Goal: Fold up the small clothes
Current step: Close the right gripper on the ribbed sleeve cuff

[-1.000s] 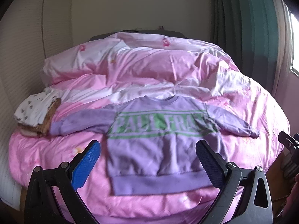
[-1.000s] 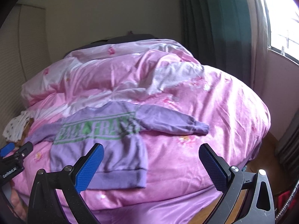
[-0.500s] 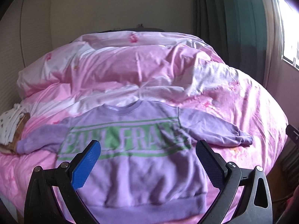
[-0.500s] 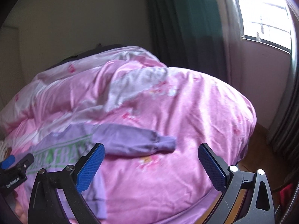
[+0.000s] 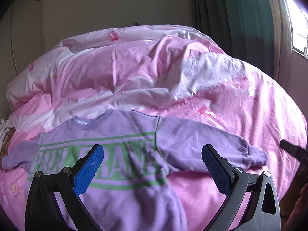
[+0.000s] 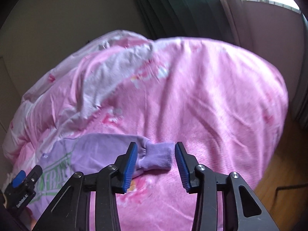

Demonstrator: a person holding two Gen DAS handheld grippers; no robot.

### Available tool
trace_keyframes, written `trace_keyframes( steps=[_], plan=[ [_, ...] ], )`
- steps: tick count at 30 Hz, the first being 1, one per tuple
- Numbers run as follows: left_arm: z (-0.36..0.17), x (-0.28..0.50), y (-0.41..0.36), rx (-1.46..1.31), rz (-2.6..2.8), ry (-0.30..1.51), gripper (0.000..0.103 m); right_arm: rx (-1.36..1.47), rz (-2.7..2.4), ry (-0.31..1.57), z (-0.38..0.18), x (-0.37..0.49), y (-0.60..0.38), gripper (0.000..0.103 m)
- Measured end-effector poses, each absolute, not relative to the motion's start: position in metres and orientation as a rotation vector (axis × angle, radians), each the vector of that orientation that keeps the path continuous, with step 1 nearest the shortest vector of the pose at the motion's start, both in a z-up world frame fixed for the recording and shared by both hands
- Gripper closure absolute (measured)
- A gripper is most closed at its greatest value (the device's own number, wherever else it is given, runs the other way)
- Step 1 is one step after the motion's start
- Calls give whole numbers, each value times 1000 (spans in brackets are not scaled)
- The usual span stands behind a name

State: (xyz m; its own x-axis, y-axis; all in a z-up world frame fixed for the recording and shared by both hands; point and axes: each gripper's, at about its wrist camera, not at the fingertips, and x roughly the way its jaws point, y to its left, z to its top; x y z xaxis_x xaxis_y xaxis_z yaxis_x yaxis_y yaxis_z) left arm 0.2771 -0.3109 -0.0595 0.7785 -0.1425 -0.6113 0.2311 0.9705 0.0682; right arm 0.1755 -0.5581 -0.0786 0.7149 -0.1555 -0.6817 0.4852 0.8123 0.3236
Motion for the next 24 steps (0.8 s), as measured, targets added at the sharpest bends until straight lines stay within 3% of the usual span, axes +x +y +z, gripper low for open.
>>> trace_keyframes(
  steps=[19,24],
  plan=[
    [-111,332,-343,130,-152,721,0,566,-250,884,-181,248,-595,69],
    [-110,333,-343,131,-149,723,0,606,-205,877,-191,249,-599,79]
  ],
)
